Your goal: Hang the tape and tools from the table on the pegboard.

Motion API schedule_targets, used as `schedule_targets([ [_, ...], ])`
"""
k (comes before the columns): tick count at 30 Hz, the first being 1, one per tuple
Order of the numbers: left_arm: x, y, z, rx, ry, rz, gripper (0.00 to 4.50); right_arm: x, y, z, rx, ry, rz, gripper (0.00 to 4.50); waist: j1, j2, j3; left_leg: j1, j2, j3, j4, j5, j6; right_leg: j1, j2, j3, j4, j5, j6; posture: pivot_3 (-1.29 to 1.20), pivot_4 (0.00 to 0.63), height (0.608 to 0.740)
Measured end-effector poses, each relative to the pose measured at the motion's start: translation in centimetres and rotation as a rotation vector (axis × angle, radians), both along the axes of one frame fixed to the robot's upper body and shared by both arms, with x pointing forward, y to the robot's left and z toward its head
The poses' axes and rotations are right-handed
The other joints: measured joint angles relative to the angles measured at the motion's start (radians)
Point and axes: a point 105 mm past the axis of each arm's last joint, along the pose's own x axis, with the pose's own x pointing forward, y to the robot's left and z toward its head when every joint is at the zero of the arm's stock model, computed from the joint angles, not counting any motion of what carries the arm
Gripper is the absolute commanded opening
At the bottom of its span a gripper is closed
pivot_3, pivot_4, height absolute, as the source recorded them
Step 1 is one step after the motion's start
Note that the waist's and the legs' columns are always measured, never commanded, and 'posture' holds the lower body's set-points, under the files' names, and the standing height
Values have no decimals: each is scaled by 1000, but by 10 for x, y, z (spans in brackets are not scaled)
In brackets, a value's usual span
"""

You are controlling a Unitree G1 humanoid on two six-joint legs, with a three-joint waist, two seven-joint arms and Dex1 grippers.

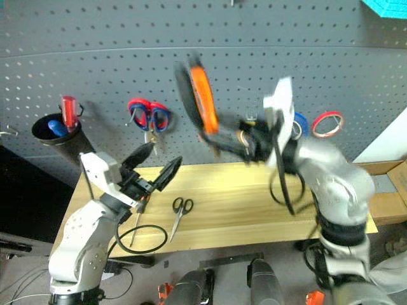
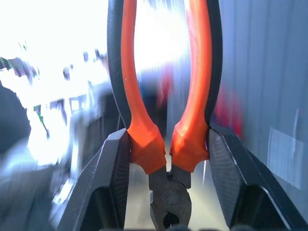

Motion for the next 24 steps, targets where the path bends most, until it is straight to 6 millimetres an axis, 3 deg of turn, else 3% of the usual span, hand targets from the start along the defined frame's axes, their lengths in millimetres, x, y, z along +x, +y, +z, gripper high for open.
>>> schedule_targets([
  [2, 1, 2, 5, 0, -54, 60, 4500, 9, 12, 12, 35, -26, -11, 1829, 14, -2, -1, -2, 0, -1, 0, 2, -3, -1, 0, -1, 0, 0, 0, -7, 181, 740],
  [7, 0, 4, 14, -11, -134, 151, 4500, 36, 43, 16, 77, -33, -98, 1829, 24, -3, -2, -8, -2, 1, 0, 2, -4, -9, -1, 1, 1, 1, -1, 17, 186, 740],
  [13, -7, -2, -7, 11, -59, 120, 4500, 69, 56, 2, 92, -70, -313, 1829, 29, -3, -2, -7, -1, 1, -1, 3, -5, -10, 0, 2, 3, 1, -1, 26, 200, 740],
  [20, -17, -11, -21, 37, 37, 30, 4500, 107, 39, -17, 105, -75, -521, 1829, 28, -3, -2, -7, -1, 1, -1, 3, -5, -10, 0, 2, 3, 1, -2, 28, 204, 740],
  [24, -18, -15, -21, 37, 50, 1, 4500, 117, 34, -19, 111, -112, -609, 1828, 28, -3, -2, -7, -1, 2, -1, 3, -6, -11, 1, 2, 3, 1, -2, 35, 202, 740],
])
